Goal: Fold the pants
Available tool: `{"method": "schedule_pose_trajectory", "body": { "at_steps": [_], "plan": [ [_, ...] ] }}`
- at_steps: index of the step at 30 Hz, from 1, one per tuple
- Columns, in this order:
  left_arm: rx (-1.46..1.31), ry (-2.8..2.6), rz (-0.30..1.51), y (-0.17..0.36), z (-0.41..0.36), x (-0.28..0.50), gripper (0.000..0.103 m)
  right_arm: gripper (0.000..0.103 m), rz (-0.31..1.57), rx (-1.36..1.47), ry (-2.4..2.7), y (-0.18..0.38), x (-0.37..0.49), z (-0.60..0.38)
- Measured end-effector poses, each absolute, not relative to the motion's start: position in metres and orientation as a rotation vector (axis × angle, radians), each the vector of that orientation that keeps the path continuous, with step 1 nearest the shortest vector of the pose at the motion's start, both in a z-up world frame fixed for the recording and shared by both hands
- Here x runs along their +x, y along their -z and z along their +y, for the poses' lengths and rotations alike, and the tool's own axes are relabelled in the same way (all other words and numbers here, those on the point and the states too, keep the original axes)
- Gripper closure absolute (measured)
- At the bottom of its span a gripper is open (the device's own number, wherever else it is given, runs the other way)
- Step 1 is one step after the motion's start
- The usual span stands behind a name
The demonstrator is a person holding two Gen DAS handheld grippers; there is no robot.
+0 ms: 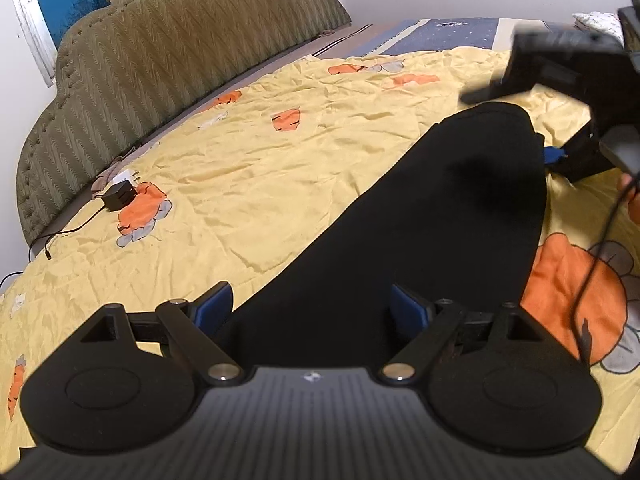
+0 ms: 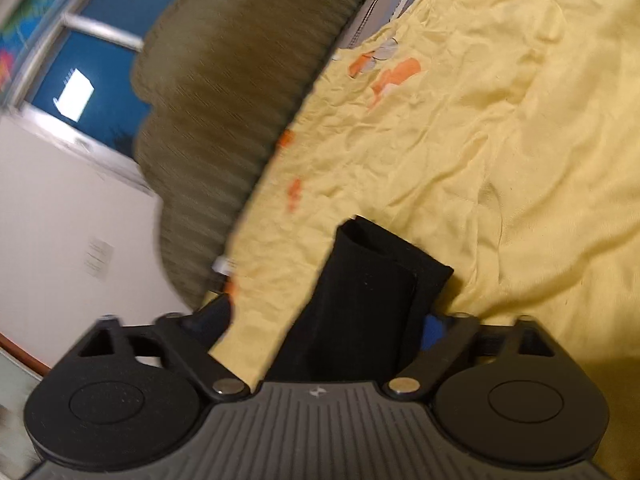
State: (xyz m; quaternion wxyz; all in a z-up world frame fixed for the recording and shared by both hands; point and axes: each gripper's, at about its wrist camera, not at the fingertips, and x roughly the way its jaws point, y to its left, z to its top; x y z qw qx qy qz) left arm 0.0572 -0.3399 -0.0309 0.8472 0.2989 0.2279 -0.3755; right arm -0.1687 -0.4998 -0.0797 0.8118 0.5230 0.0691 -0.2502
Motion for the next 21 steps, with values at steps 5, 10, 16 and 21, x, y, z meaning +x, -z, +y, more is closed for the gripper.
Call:
{"method": "schedule_pose_trajectory", "body": {
  "at_steps": [5,10,16,21],
  "plan": [
    [0.631,0.782,0.489,0.034,-0.335,0.059,0.018,0.089,0.173,1.127,0.546,0.104,-0.165,-0.497],
    [0.578,0.768,0.500,0.028,-0.317,0.059,0.018,0.089,0.081,1.181,0.487,0.100,-0.173,-0.494],
    [0.569,0.759,0.489,0.022,-0.309,0.063,0.014,0.089,0.047,1.181,0.423,0.087,-0.162,-0.484],
    [0.474,0.780,0.481,-0.010,-0.304,0.089,0.014,0.089,0.121,0.983,0.447,0.061,-0.144,-0.462]
  ]
}}
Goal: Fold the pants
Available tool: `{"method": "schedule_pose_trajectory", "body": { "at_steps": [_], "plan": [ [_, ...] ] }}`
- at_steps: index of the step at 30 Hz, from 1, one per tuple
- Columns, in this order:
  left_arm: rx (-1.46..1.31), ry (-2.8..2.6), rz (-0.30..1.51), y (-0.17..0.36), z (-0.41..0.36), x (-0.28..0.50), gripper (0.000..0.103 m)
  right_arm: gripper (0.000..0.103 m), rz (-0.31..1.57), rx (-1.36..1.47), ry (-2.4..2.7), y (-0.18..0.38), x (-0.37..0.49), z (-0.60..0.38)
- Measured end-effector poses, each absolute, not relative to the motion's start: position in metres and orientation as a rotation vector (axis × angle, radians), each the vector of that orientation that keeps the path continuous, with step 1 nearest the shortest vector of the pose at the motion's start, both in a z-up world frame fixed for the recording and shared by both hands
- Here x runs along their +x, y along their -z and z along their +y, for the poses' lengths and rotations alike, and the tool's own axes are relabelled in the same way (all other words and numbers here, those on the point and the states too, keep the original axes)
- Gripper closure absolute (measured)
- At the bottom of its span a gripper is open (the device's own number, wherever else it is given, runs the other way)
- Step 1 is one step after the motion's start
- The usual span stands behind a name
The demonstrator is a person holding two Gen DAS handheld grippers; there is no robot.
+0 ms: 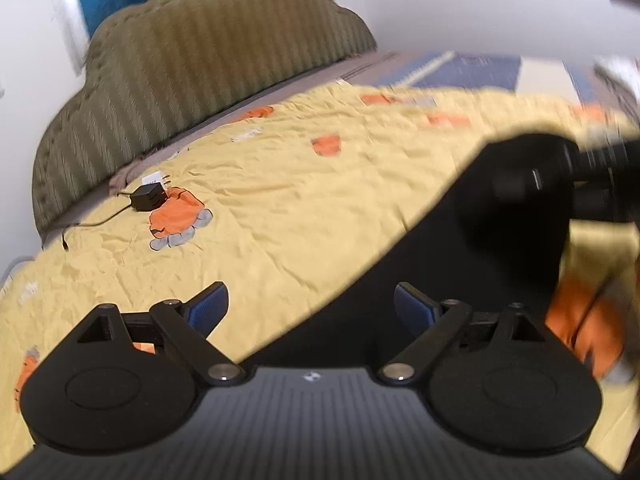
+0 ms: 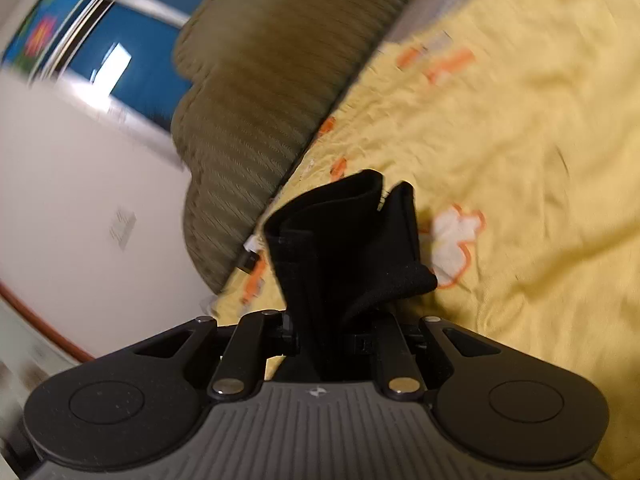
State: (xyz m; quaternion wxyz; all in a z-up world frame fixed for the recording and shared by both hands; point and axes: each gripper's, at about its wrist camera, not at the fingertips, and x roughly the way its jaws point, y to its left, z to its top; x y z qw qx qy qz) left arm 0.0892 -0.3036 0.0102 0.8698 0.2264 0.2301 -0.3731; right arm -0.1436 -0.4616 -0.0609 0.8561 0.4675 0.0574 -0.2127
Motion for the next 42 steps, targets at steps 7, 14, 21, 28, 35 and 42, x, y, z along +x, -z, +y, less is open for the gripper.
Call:
{"method": "schedule_pose_trajectory", "body": {
  "at_steps": [7,14,21,28,35,42],
  "plan": [
    [0.218,0.896,0.697,-0.036,-0.312,0.132,0.014,0.088,0.285,0.553,0.485,0.033,-0.101,-0.406],
    [0.290,0.988,0.586,-0.055,-0.338,0.094,0.000,0.088,0.407,0.222,0.536,0.035,-0.076,-0.354],
    [0.318,0.961,0.639,-0.046,-0.357,0.098,0.000,0.088,0.489,-0.219,0.604,0.051,-0.044,-0.295],
    [0.183,0.914,0.852,-0.016,-0.347,0.137,0.000,0.088,0.529,-0.443,0.638,0.069,-0.030,-0.269],
    [-0.139,0.859,1.084,0.010,-0.285,0.164,0.000,0.088,0.490,-0.467,0.705,0.067,-0.030,-0.265],
    [-0.333,0.794,1.179,0.028,-0.281,0.169,0.000,0.088,0.480,-0.528,0.707,0.072,-0.029,-0.255]
  ]
}}
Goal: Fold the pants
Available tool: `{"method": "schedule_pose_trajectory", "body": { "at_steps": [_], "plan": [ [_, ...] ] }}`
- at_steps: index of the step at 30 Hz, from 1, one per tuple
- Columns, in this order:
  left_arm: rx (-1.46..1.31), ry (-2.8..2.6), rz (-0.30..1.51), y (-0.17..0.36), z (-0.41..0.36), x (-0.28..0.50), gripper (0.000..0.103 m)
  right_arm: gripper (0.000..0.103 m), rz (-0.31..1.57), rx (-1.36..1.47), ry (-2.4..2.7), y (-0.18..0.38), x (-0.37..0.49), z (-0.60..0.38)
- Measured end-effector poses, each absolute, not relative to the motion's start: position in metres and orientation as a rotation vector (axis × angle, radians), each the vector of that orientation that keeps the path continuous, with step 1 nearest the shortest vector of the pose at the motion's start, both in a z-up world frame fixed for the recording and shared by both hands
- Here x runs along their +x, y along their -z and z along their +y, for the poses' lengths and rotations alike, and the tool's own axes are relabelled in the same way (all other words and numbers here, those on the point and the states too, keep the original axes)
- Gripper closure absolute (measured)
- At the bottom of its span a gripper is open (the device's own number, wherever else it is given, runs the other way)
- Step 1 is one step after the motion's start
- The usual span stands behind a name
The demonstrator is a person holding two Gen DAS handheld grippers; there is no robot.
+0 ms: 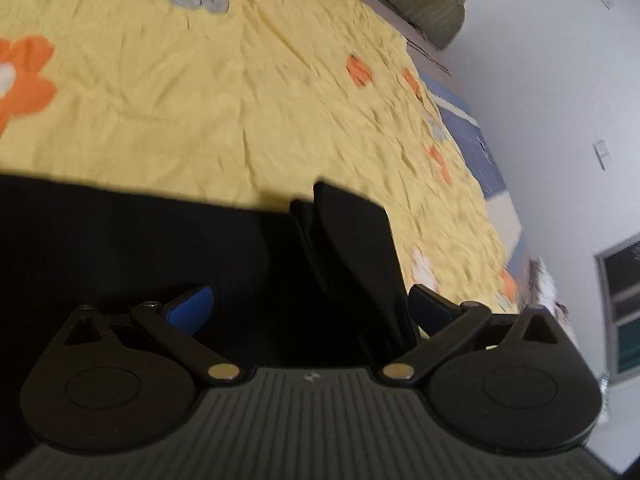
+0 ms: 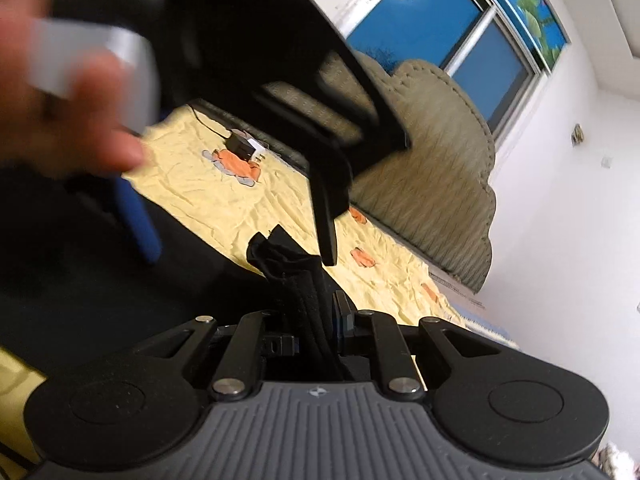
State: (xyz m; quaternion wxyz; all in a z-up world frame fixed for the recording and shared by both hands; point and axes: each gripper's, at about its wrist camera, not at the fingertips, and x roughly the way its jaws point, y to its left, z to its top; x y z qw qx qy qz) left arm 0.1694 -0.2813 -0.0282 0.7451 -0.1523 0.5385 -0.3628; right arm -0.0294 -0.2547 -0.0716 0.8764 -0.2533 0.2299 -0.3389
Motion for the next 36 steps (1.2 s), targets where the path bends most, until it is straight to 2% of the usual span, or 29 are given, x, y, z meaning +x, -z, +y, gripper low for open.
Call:
{"method": "schedule_pose_trajectory", "body": {
  "at_steps": [3,4,5,6,7,8,9,10,13,18,21,26,30,36],
  "plan": [
    [-0.344,0.775,1.171,0.028,-0.294,0.182,0.001,0.088,0.483,-0.551,0.700,0.077,-0.032,-0.252],
    [-0.354,0.793,1.172,0.029,-0.299,0.186,0.008,0.088,0.481,-0.555,0.700,0.077,-0.032,-0.253],
    [-0.352,0.802,1.182,0.030,-0.304,0.188,0.025,0.088,0.478,-0.560,0.702,0.077,-0.033,-0.252],
    [-0.348,0.804,1.208,0.033,-0.309,0.189,0.031,0.088,0.478,-0.566,0.702,0.078,-0.032,-0.253],
    [-0.361,0.821,1.238,0.037,-0.313,0.189,0.042,0.088,0.477,-0.570,0.703,0.078,-0.032,-0.253],
    [-0.385,0.849,1.265,0.041,-0.317,0.187,0.063,0.088,0.474,-0.574,0.705,0.078,-0.032,-0.254],
    [-0.398,0.869,1.292,0.045,-0.319,0.185,0.076,0.088,0.472,-0.578,0.706,0.078,-0.032,-0.255],
    [-0.408,0.869,1.306,0.049,-0.319,0.183,0.094,0.088,0.471,-0.583,0.708,0.079,-0.031,-0.253],
    [-0.382,0.884,1.248,0.047,-0.319,0.180,0.097,0.088,0.471,-0.591,0.701,0.080,-0.033,-0.250],
    [-0.285,0.905,1.076,0.014,-0.300,0.165,0.098,0.088,0.448,-0.615,0.666,0.074,-0.033,-0.231],
    [-0.238,0.901,0.967,-0.011,-0.270,0.156,0.098,0.088,0.407,-0.614,0.623,0.064,-0.035,-0.208],
    [-0.255,0.833,0.895,-0.032,-0.193,0.153,0.098,0.088,0.356,-0.619,0.510,0.055,-0.029,-0.159],
    [-0.272,0.758,0.904,-0.022,-0.138,0.158,0.098,0.088,0.351,-0.632,0.405,0.060,-0.018,-0.120],
    [-0.269,0.673,0.982,0.021,-0.092,0.167,0.098,0.089,0.451,-0.649,0.291,0.085,0.001,-0.087]
  ]
}}
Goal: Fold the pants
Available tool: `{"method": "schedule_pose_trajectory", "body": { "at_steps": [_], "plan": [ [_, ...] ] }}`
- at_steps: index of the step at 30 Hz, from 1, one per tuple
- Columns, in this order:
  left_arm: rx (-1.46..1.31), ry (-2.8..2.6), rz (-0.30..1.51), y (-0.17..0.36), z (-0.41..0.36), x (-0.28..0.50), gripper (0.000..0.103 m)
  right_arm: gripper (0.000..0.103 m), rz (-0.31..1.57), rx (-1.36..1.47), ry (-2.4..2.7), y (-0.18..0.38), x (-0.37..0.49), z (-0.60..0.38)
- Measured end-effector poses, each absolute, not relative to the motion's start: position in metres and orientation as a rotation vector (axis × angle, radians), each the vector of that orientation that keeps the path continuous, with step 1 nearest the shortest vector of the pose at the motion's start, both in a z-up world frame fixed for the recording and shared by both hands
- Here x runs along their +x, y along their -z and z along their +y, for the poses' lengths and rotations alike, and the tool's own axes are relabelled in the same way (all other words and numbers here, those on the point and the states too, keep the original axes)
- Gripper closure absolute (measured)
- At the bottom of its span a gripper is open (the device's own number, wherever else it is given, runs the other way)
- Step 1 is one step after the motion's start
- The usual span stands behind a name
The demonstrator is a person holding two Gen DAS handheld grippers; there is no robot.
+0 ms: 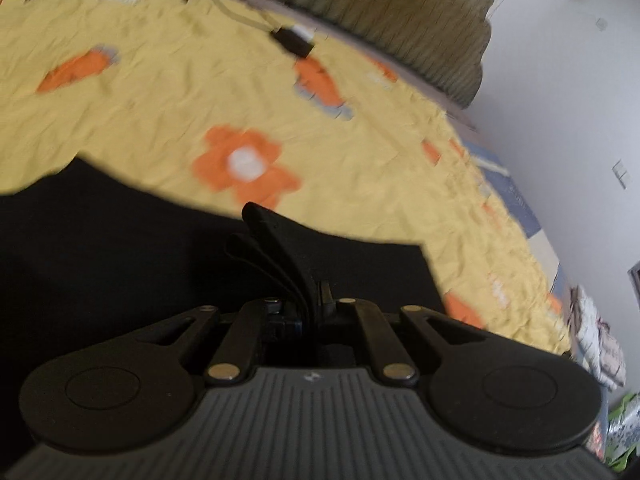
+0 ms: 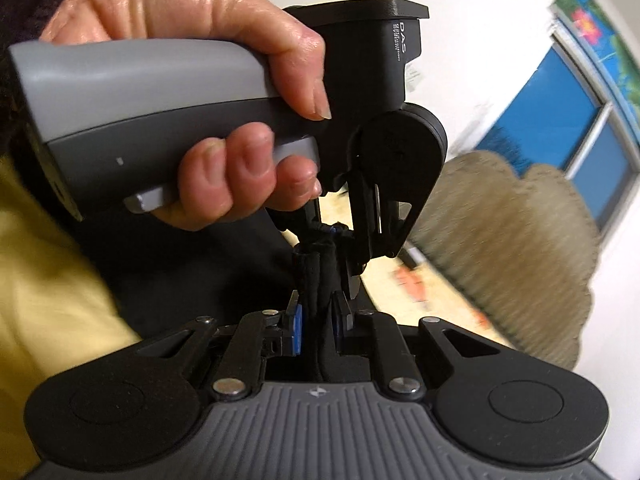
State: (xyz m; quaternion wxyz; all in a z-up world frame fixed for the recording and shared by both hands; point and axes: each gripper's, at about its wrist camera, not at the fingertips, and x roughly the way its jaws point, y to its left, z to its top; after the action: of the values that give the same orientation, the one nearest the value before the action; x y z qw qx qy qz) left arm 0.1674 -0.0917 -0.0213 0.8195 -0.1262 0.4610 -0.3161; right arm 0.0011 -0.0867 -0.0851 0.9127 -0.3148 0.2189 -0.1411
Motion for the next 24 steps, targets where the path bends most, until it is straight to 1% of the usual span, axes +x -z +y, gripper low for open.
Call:
{"method": "schedule_pose_trajectory", "body": {
  "at_steps": [2,3,4,5,6,7,8,9,10,11,15,16,17,18,19,20,22,24],
  "plan": [
    [-0.240,0.646,1.018,0.040,-0.091,0.169,0.097,0.089,0.517,-0.674,0.259,0.096,0.008,-0.080],
    [-0.249,0.664,1.002,0.042,-0.088,0.169,0.097,0.089,0.540,-0.682,0.242,0.101,0.009,-0.079],
    [-0.244,0.672,1.000,0.040,-0.086,0.168,0.097,0.086,0.543,-0.693,0.239,0.102,0.007,-0.078],
    [-0.245,0.677,0.994,0.037,-0.084,0.167,0.096,0.080,0.537,-0.697,0.234,0.098,0.004,-0.079],
    [-0.241,0.677,0.989,0.033,-0.080,0.166,0.096,0.057,0.533,-0.695,0.225,0.094,-0.002,-0.079],
    [-0.225,0.663,0.975,0.028,-0.075,0.164,0.092,0.029,0.528,-0.688,0.225,0.088,-0.006,-0.081],
    [-0.202,0.647,0.948,0.022,-0.067,0.161,0.090,0.016,0.515,-0.681,0.231,0.084,-0.013,-0.082],
    [-0.167,0.619,0.912,0.016,-0.057,0.156,0.086,0.016,0.500,-0.671,0.227,0.079,-0.021,-0.083],
    [-0.135,0.576,0.875,0.010,-0.045,0.150,0.078,0.016,0.492,-0.649,0.213,0.074,-0.027,-0.085],
    [-0.109,0.525,0.836,0.005,-0.032,0.144,0.071,0.016,0.483,-0.618,0.197,0.068,-0.034,-0.085],
    [-0.115,0.356,0.737,-0.009,0.035,0.120,0.069,0.016,0.430,-0.547,0.153,0.059,-0.050,-0.071],
    [-0.119,0.313,0.718,-0.011,0.053,0.112,0.063,0.016,0.409,-0.531,0.122,0.057,-0.054,-0.064],
    [-0.111,0.267,0.697,-0.013,0.070,0.104,0.055,0.016,0.387,-0.511,0.089,0.055,-0.056,-0.058],
    [-0.094,0.206,0.669,-0.016,0.087,0.094,0.048,0.016,0.378,-0.480,0.051,0.049,-0.054,-0.052],
    [-0.078,0.140,0.637,-0.019,0.103,0.084,0.037,0.016,0.376,-0.422,-0.015,0.045,-0.055,-0.047],
    [-0.070,0.080,0.606,-0.021,0.120,0.073,0.034,0.016,0.377,-0.357,-0.085,0.041,-0.052,-0.038],
    [-0.093,-0.008,0.580,-0.025,0.155,0.056,0.034,0.016,0.380,-0.224,-0.191,0.033,-0.048,-0.031],
    [-0.163,-0.090,0.571,-0.026,0.189,0.040,0.034,0.016,0.406,-0.163,-0.251,0.029,-0.040,-0.021]
  ]
}}
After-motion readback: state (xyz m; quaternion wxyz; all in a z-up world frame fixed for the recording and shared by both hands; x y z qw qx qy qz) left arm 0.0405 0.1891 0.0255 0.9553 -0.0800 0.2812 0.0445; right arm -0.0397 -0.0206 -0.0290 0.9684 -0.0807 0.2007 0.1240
